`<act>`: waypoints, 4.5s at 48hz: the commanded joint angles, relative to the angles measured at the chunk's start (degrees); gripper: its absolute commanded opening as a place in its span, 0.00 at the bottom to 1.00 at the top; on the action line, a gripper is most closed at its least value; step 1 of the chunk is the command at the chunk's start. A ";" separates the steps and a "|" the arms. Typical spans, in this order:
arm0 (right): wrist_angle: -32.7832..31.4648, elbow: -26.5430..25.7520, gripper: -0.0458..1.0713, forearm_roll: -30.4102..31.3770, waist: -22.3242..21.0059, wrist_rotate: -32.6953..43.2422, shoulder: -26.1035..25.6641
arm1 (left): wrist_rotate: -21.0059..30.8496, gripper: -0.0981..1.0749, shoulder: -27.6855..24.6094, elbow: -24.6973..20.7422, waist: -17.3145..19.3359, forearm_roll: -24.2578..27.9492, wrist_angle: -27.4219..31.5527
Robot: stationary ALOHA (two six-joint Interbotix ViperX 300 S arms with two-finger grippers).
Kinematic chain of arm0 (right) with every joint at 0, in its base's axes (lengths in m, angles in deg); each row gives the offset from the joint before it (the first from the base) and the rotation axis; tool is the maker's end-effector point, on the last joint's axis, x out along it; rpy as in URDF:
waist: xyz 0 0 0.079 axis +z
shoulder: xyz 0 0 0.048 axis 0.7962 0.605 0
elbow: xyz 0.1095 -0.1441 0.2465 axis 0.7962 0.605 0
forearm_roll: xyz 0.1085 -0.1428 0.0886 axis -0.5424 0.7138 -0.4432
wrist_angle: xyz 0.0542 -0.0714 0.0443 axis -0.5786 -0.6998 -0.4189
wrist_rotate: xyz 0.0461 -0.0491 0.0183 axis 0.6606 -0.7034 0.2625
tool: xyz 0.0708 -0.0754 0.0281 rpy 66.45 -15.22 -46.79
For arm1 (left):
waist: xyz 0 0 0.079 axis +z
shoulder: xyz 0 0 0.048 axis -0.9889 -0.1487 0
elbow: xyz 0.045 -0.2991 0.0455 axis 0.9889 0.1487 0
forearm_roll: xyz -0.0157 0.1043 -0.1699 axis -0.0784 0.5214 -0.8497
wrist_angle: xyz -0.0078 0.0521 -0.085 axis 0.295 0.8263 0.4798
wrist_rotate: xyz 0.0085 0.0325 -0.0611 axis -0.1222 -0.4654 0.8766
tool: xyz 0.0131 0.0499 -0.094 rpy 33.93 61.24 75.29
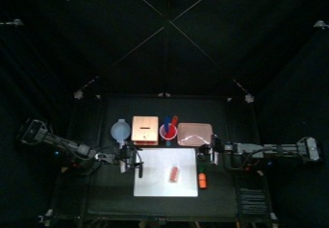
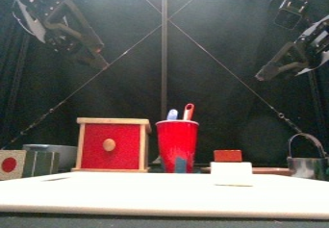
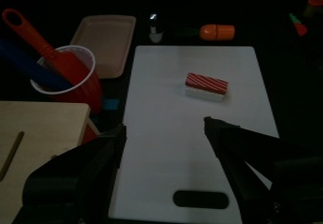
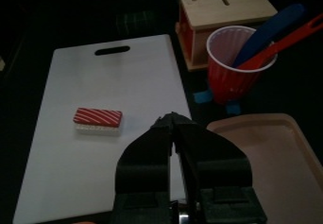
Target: Put assembled salmon sushi onto plate
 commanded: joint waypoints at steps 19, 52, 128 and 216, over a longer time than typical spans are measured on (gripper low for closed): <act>-0.70 -1.49 0.07 -1.23 0.70 0.53 0.62 | -0.26 0.92 0.18 -0.70 0.44 1.41 -0.79; -22.68 -18.37 0.82 -19.95 1.32 41.04 18.81 | -0.09 0.92 0.09 -0.70 2.11 2.11 -0.26; -56.25 -55.28 0.95 7.47 14.94 102.57 59.33 | -0.18 0.92 2.90 4.31 7.91 -2.72 2.81; -52.65 -38.32 0.67 12.57 -19.60 64.95 45.00 | 0.00 0.92 4.92 5.36 9.32 -3.52 1.32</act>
